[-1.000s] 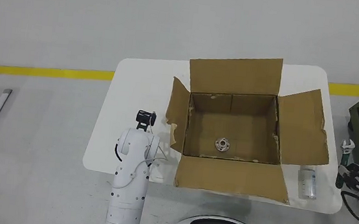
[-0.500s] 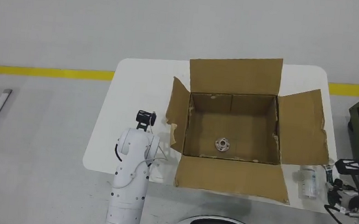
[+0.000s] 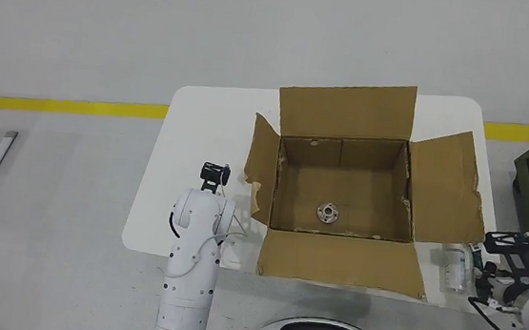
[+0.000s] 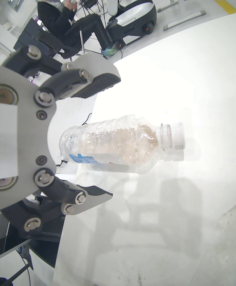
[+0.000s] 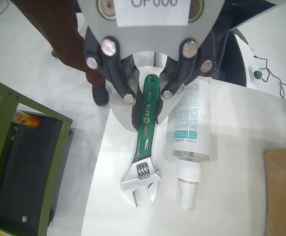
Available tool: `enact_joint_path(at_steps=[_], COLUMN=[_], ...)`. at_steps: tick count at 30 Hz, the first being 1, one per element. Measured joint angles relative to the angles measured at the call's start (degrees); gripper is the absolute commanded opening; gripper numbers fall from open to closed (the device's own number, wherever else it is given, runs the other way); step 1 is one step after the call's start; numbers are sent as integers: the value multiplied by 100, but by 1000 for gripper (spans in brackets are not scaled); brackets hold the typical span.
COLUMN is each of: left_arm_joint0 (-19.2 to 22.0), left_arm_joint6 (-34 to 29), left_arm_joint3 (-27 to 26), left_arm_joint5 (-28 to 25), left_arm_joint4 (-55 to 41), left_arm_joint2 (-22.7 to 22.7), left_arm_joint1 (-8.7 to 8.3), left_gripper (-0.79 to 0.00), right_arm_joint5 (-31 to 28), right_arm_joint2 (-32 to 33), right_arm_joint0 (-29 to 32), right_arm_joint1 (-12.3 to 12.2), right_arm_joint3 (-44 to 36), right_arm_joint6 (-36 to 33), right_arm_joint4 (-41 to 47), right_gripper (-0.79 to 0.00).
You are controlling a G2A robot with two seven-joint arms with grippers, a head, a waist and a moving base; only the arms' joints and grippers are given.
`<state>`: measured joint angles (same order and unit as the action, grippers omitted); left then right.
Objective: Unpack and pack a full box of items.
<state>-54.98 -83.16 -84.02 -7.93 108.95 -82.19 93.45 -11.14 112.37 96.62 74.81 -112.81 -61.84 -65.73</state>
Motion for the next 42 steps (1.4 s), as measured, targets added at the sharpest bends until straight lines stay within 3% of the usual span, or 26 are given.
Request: enact_joint_path(at_steps=[3, 9, 11, 13, 17, 21, 27, 32, 37, 42], left_arm_joint0=[0, 0, 0, 0, 0, 0, 0, 0, 0, 0], left_arm_joint6=[0, 0, 0, 0, 0, 0, 0, 0, 0, 0], left_arm_joint3=[0, 0, 0, 0, 0, 0, 0, 0, 0, 0], left_arm_joint5=[0, 0, 0, 0, 0, 0, 0, 0, 0, 0], left_arm_joint4=[0, 0, 0, 0, 0, 0, 0, 0, 0, 0], left_arm_joint2=[0, 0, 0, 0, 0, 0, 0, 0, 0, 0], left_arm_joint1=[0, 0, 0, 0, 0, 0, 0, 0, 0, 0], left_gripper=[0, 0, 0, 0, 0, 0, 0, 0, 0, 0], right_arm_joint5=[12, 129, 332, 612, 1119, 1229, 1281, 1651, 2219, 2482], right_arm_joint2=[-2, 133, 365, 700, 1242, 1235, 259, -1422, -3006, -3369], right_arm_joint0=[-21, -91, -135, -215, -384, -580, -1033, -1506, -2302, -2518], right_arm_joint1=[-21, -60, -64, -62, -38, -45, -80, -145, -110, -90], right_arm_joint3=[24, -79, -264, -539, -1123, -1663, -2195, -1968, -1134, -845], right_arm_joint6=[-13, 15, 138, 355, 1006, 1347, 1432, 725, 330, 394], right_arm_joint4=[16, 235, 564, 1032, 2087, 2713, 3204, 1733, 398, 31], right_gripper=[-474, -474, -533, -785, -785, -785, -785, -785, -785, -785])
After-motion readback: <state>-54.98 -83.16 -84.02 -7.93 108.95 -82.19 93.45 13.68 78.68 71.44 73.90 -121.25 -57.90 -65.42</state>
